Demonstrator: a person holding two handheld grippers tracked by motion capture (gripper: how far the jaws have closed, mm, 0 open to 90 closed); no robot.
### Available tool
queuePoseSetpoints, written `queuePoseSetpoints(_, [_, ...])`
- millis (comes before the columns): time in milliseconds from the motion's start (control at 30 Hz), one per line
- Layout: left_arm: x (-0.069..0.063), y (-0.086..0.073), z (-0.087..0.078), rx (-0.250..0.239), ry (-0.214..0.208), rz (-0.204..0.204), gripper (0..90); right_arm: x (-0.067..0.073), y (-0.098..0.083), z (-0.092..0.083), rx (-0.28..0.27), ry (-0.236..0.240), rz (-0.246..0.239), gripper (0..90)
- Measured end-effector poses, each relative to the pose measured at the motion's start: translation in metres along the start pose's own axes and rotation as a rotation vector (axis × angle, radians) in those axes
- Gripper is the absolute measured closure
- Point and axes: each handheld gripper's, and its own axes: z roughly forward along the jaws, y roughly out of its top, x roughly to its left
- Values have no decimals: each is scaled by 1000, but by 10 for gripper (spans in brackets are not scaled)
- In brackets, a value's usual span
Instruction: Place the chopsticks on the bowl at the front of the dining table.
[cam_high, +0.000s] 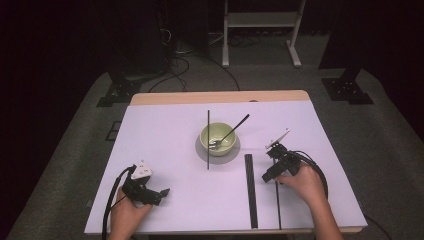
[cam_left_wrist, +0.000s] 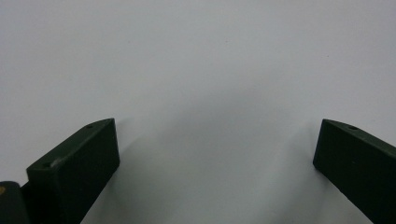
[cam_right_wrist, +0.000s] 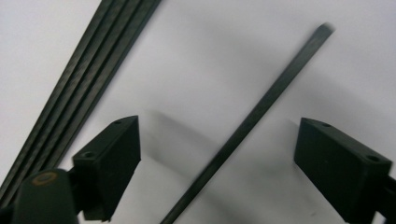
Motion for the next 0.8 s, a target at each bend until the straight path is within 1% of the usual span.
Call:
queuePoseSetpoints(67, [0, 0, 0, 0, 0, 0, 0, 4, -5, 1, -8, -15, -20, 161])
queuePoseSetpoints(133, [0, 0, 0, 0, 0, 0, 0, 7, -8, 0, -18, -33, -25, 211])
queuePoseSetpoints(167, [0, 0, 0, 0, 0, 0, 0, 7, -8, -1, -19, -33, -22, 224])
queuePoseSetpoints(233, [0, 0, 0, 0, 0, 0, 0, 9, -9, -2, -21, -30, -35, 264])
queuePoseSetpoints(467, [0, 0, 0, 0, 0, 0, 0, 10, -7, -4, -14, -67, -54, 471])
queuePoseSetpoints(667, [0, 0, 0, 0, -1, -3, 0, 11, -3, -5, 8, -62, -71, 590])
queuePoseSetpoints(800, [0, 0, 0, 0, -1, -3, 0, 12, 0, -5, 20, -60, -87, 618])
